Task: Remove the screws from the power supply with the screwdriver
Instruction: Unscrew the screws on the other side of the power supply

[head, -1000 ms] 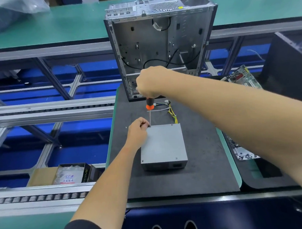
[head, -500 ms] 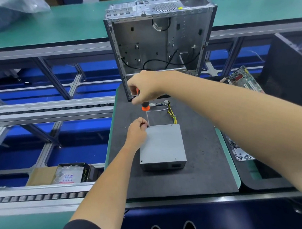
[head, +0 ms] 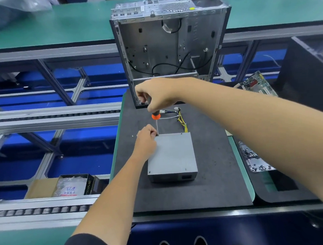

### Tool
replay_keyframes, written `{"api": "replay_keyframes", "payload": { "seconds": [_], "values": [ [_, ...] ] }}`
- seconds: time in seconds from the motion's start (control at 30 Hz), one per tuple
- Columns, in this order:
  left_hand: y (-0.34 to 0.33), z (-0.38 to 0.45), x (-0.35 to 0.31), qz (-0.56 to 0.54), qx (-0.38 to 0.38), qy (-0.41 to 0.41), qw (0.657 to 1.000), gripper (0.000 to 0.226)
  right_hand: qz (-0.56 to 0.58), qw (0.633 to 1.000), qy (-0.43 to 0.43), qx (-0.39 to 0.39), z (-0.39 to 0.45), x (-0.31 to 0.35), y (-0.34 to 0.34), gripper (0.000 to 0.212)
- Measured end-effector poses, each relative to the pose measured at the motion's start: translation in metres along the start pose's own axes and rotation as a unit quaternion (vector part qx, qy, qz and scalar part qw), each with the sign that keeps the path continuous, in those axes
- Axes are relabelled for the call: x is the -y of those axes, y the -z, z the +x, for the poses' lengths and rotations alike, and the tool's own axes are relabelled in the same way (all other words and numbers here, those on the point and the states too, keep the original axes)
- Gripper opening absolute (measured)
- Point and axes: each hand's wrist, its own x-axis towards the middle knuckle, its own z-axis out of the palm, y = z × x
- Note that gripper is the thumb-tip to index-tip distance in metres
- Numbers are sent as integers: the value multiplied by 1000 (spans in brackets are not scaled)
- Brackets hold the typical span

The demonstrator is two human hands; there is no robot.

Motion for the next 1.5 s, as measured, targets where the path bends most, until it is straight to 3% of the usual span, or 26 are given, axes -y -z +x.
{"api": "replay_keyframes", "payload": {
  "seconds": [0.17,0.37,0.57,0.67,0.77,0.83,0.9,1.0,1.1,1.23,1.37,1.43,1.5],
  "values": [
    [-3,-2,2,8,-14,-9,1000,36,-218,968,-104,-60,6,2,1,30],
    [-5,-3,4,34,-33,-10,999,26,-58,998,-15,5,9,-10,6,14],
    [-4,-6,1,32,-27,-11,999,23,31,999,22,6,0,-15,7,30],
    [-4,-7,0,33,-27,-9,999,21,-43,999,2,-13,2,-8,2,19],
    [-4,-7,0,41,-31,-13,999,19,-213,972,-81,-49,6,-5,0,42],
    [-4,-8,-1,49,-31,-18,998,19,-256,961,-88,-62,7,-5,0,39],
    [-4,-8,-1,55,-35,-25,998,20,-229,970,-68,-44,8,-9,-1,29],
    [-3,-9,-3,54,-39,-26,997,20,-75,997,-1,-2,4,-13,7,9],
    [-3,-8,-3,50,-37,-22,998,22,66,996,10,51,-3,-10,11,33],
    [-4,-8,-3,48,-37,-13,998,21,-7,1000,-14,-14,3,-6,0,11],
    [-4,-9,-3,42,-37,-12,998,21,-255,964,-76,-8,6,-5,5,26],
    [-5,-8,-2,40,-34,-7,999,22,-223,972,-67,5,7,-9,6,25],
    [-6,-7,-1,36,-33,-3,999,22,-114,993,-32,4,7,-13,7,15]
  ]
}}
